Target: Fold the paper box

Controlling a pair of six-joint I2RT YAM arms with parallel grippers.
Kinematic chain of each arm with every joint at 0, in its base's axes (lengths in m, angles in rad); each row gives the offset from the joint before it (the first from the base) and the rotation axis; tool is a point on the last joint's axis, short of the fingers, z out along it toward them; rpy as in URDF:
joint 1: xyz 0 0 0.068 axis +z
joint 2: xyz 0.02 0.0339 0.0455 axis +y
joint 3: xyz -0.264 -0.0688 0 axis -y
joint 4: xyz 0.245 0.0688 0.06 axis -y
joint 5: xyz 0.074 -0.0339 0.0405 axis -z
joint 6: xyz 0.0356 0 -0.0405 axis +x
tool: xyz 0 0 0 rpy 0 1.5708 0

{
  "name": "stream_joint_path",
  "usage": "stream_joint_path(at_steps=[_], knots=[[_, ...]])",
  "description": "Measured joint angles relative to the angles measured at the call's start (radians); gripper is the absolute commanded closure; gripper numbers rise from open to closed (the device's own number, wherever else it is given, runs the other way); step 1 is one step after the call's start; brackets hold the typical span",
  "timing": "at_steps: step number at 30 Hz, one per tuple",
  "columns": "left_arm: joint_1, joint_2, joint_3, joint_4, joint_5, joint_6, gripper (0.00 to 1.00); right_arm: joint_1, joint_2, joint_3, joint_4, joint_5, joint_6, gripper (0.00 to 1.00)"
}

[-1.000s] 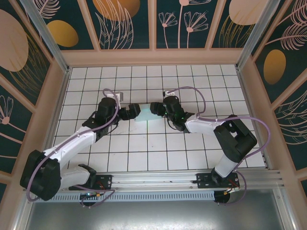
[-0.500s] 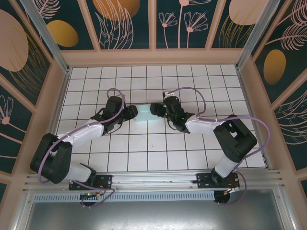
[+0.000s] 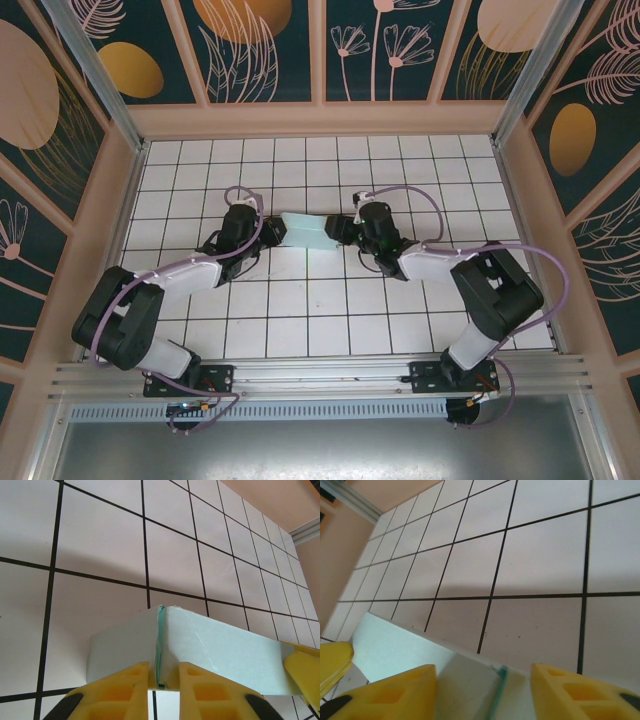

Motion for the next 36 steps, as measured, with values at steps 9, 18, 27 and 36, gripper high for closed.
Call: stream_joint_path(at_steps=[9, 18, 27, 36], knots=[[0.000, 0.011, 0.003, 0.014, 0.000, 0.007, 0.84, -0.036, -0.064, -0.041, -0.031, -0.012, -0.009, 0.31], [0.000, 0.023, 0.017, 0.013, -0.003, 0.027, 0.84, 0.013, -0.045, -0.009, -0.055, -0.037, -0.036, 0.48], [0.000, 0.043, 0.027, 0.020, 0.010, 0.019, 0.84, -0.021, -0.095, -0.122, 0.068, -0.077, 0.001, 0.99], [0.000, 0.052, 0.040, 0.021, 0.023, 0.028, 0.84, -0.037, -0.111, -0.128, 0.070, -0.091, -0.008, 0.58]])
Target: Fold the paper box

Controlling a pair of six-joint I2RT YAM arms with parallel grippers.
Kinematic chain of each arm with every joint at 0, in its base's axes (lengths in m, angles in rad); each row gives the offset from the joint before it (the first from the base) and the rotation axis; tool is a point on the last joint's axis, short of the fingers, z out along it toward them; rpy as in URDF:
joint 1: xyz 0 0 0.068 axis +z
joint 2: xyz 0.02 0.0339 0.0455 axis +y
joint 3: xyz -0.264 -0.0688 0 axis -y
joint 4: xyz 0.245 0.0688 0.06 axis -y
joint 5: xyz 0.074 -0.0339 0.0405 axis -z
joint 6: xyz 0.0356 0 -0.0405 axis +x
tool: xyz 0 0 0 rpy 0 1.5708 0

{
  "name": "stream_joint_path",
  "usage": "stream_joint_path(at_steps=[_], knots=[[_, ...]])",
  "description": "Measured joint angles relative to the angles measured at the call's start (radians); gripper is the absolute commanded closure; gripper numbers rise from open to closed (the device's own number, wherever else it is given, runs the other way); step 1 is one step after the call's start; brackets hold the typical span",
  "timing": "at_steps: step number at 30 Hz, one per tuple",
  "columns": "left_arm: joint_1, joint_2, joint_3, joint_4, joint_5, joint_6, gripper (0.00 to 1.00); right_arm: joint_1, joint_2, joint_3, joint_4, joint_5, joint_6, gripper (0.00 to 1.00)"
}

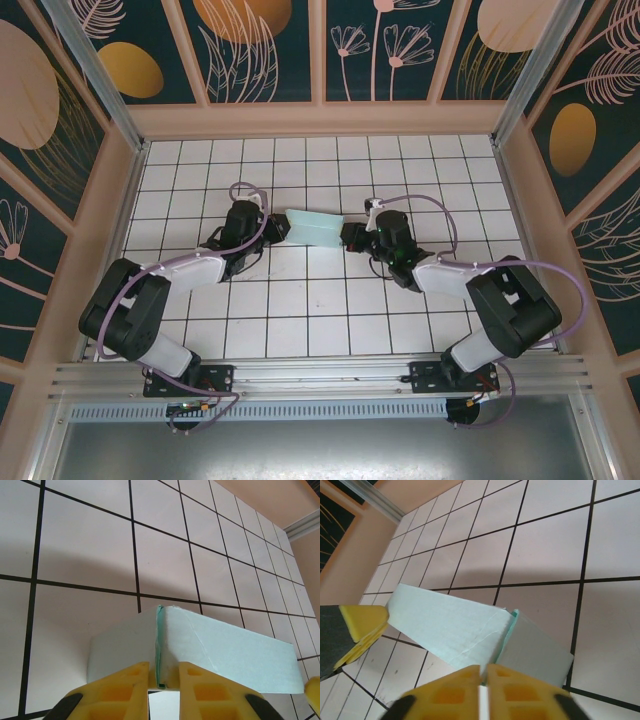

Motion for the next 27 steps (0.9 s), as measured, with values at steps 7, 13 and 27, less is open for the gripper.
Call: stream_joint_path(at_steps=[7, 13, 27], knots=[[0.000, -0.003, 0.000, -0.004, 0.003, 0.019, 0.79, -0.002, 0.067, 0.060, -0.019, 0.007, 0.010, 0.86], [0.000, -0.028, -0.015, -0.023, 0.008, 0.022, 0.71, -0.024, 0.073, 0.043, 0.050, -0.002, 0.061, 1.00], [-0.001, -0.091, -0.038, -0.085, 0.031, 0.045, 0.84, 0.022, 0.154, 0.155, -0.053, 0.018, -0.006, 0.19]])
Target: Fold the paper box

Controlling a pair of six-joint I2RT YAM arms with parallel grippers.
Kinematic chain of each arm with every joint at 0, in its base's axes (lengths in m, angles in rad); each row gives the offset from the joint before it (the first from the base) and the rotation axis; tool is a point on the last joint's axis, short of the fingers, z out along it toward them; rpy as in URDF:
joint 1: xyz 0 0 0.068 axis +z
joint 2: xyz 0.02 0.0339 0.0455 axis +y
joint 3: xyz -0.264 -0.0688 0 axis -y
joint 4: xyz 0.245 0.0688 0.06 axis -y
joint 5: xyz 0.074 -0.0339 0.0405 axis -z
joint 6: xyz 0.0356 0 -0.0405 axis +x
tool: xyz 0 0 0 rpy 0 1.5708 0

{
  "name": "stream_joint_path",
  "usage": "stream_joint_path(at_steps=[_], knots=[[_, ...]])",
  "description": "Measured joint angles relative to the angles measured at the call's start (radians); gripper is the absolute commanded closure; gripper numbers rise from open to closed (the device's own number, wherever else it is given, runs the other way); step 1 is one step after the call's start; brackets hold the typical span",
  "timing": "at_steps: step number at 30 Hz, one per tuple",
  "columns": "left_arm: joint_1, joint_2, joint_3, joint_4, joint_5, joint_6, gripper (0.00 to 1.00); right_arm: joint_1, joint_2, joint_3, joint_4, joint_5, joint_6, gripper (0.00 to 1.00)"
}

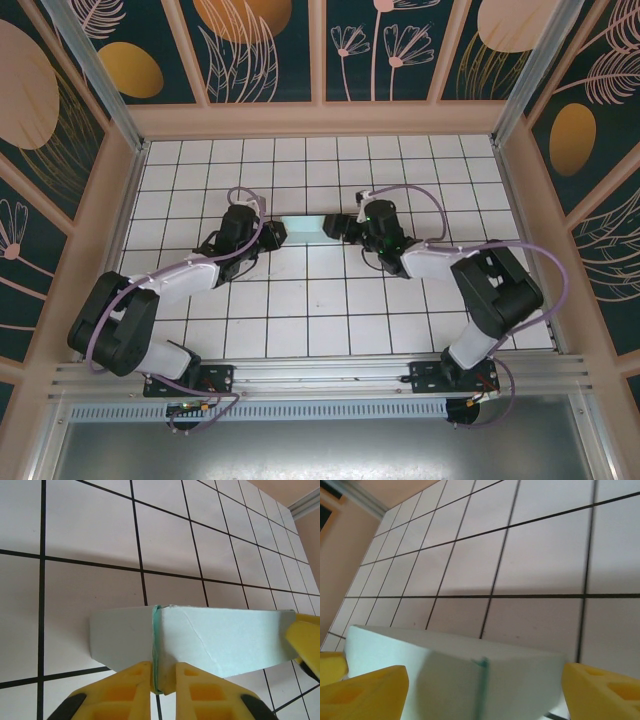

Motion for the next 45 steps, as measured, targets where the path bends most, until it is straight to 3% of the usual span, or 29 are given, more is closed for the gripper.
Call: stream_joint_path(at_steps=[5, 8, 13, 16, 18, 21, 23, 28, 33, 39, 45], knots=[[0.003, -0.001, -0.003, 0.002, -0.001, -0.002, 0.80, 0.020, 0.036, 0.031, 0.004, 0.009, -0.003, 0.33], [0.003, -0.001, -0.004, 0.002, -0.004, -0.009, 0.71, 0.020, 0.036, 0.031, 0.006, 0.011, -0.016, 0.38], [0.006, 0.027, 0.016, -0.004, -0.010, -0.015, 0.57, -0.001, 0.028, 0.015, 0.042, 0.032, -0.016, 0.76], [0.011, 0.046, 0.032, -0.005, -0.019, -0.016, 0.49, -0.031, 0.008, -0.006, 0.065, 0.025, -0.010, 0.77], [0.011, 0.048, 0.032, -0.010, -0.019, -0.019, 0.35, -0.039, -0.003, -0.017, 0.069, 0.016, -0.011, 0.72], [0.011, 0.046, 0.030, -0.033, -0.024, -0.010, 0.13, -0.041, -0.018, -0.019, 0.039, 0.017, -0.025, 0.42], [0.011, 0.037, 0.029, -0.060, -0.028, 0.003, 0.02, -0.042, -0.027, -0.021, 0.004, 0.028, -0.036, 0.32], [0.008, -0.042, 0.029, -0.108, -0.065, 0.036, 0.01, -0.050, -0.093, -0.029, -0.042, 0.048, -0.074, 0.18], [0.010, -0.144, 0.067, -0.106, -0.120, 0.079, 0.01, -0.095, -0.203, -0.036, -0.042, 0.058, -0.100, 0.16], [0.033, -0.162, 0.109, -0.103, -0.163, 0.123, 0.01, -0.124, -0.266, -0.049, -0.042, 0.068, -0.126, 0.16], [0.061, -0.182, 0.040, -0.087, -0.218, 0.188, 0.01, -0.154, -0.286, -0.117, -0.049, 0.086, -0.167, 0.07]])
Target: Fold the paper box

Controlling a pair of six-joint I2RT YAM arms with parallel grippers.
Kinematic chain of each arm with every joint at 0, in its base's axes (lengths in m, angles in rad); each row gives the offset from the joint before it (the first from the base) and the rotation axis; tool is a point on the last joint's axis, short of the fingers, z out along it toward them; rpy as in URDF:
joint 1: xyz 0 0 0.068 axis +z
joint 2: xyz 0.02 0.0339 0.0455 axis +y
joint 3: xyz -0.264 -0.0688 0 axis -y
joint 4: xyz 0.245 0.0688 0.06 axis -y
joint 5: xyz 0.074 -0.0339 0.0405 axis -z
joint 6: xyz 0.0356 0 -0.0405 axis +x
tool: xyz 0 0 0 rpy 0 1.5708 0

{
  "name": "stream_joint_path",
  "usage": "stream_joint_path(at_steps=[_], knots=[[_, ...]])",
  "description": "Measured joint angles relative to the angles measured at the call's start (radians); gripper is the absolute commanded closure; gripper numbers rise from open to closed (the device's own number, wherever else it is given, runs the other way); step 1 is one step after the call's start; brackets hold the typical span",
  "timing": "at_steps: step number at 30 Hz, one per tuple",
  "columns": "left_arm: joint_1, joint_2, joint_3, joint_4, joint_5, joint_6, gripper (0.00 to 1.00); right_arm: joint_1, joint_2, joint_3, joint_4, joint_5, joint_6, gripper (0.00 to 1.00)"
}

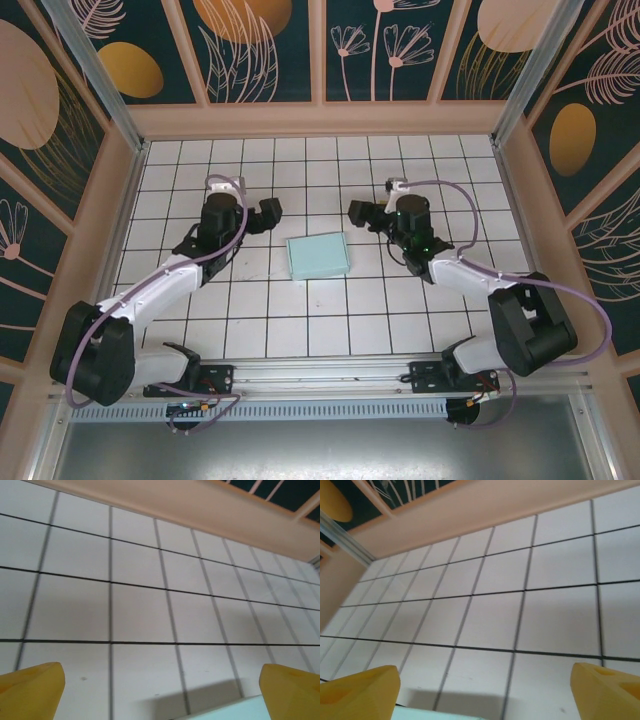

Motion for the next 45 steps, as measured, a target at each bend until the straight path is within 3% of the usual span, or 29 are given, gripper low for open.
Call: stream_joint_path(at_steps=[4, 8, 14, 21, 24, 28, 45], knots=[[0.021, -0.070, -0.111, 0.061, -0.099, 0.129, 0.02, -0.063, -0.048, -0.056, 0.006, 0.053, -0.064, 0.04], [0.065, -0.133, -0.254, 0.252, -0.204, 0.314, 0.02, -0.126, -0.105, -0.115, 0.050, 0.154, -0.160, 0.02], [0.176, -0.045, -0.389, 0.517, -0.265, 0.464, 0.02, -0.221, -0.123, -0.259, 0.209, 0.263, -0.302, 0.01], [0.291, 0.100, -0.448, 0.757, -0.209, 0.483, 0.01, -0.340, -0.026, -0.386, 0.486, 0.268, -0.377, 0.01], [0.334, 0.169, -0.439, 0.854, -0.165, 0.476, 0.01, -0.424, 0.048, -0.397, 0.588, 0.211, -0.365, 0.01], [0.398, 0.223, -0.414, 0.865, -0.115, 0.451, 0.01, -0.512, 0.164, -0.424, 0.729, 0.121, -0.330, 0.01], [0.406, 0.224, -0.404, 0.888, -0.065, 0.432, 0.01, -0.507, 0.179, -0.434, 0.814, 0.042, -0.321, 0.01]])
